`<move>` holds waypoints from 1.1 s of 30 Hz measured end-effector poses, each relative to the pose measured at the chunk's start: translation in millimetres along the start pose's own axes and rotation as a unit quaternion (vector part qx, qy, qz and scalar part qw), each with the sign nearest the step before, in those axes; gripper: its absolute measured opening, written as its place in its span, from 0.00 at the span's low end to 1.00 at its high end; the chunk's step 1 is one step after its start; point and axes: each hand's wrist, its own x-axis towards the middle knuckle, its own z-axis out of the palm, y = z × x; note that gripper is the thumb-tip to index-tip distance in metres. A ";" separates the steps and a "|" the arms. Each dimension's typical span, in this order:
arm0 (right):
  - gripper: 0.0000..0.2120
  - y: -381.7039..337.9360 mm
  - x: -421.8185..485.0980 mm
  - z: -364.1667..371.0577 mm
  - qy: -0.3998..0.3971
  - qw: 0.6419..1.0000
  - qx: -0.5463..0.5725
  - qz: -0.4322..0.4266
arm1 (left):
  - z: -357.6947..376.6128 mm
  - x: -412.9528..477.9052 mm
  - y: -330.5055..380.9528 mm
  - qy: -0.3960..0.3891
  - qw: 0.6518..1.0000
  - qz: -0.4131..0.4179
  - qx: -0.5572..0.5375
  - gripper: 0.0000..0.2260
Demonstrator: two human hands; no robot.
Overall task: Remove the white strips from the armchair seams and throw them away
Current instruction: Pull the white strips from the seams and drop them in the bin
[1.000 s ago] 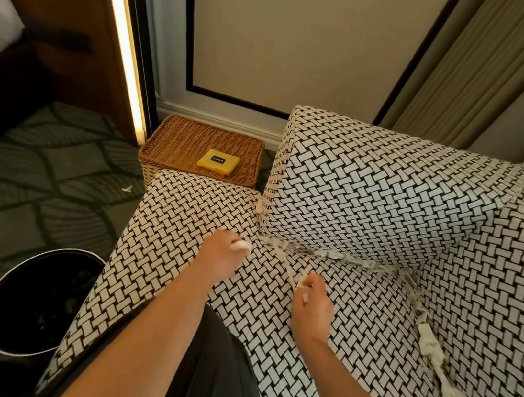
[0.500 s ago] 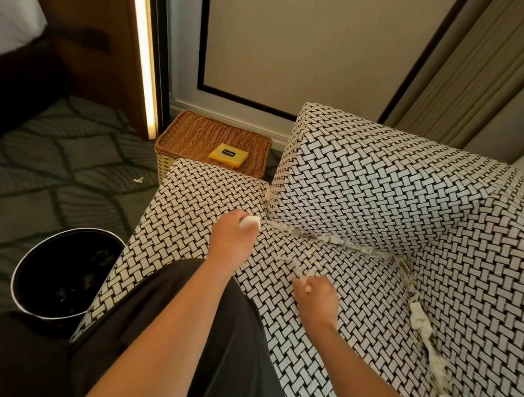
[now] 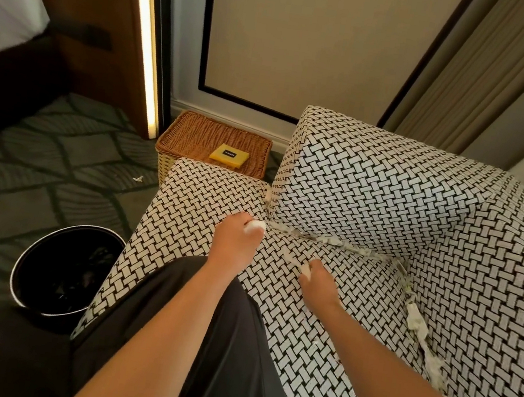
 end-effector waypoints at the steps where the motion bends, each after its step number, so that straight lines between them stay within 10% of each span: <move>1: 0.11 -4.2 0.7 -1.9 -0.011 1.000 0.019 -0.004 | -0.5 -2.1 1.6 -0.017 1.000 -0.004 -0.006 0.06; 12: 0.17 -157.7 -31.5 -4.7 -0.177 0.937 0.300 -0.003 | -101.3 7.2 -42.3 0.025 0.985 -0.136 -0.106 0.10; 21: 0.16 -270.2 -36.2 81.0 -0.262 0.943 0.142 -0.145 | -199.3 21.6 -137.2 0.124 0.960 -0.226 -0.108 0.07; 33: 0.07 -336.3 -9.3 211.5 -0.359 0.919 0.159 0.030 | -222.3 51.5 -261.4 0.180 0.917 -0.330 -0.133 0.12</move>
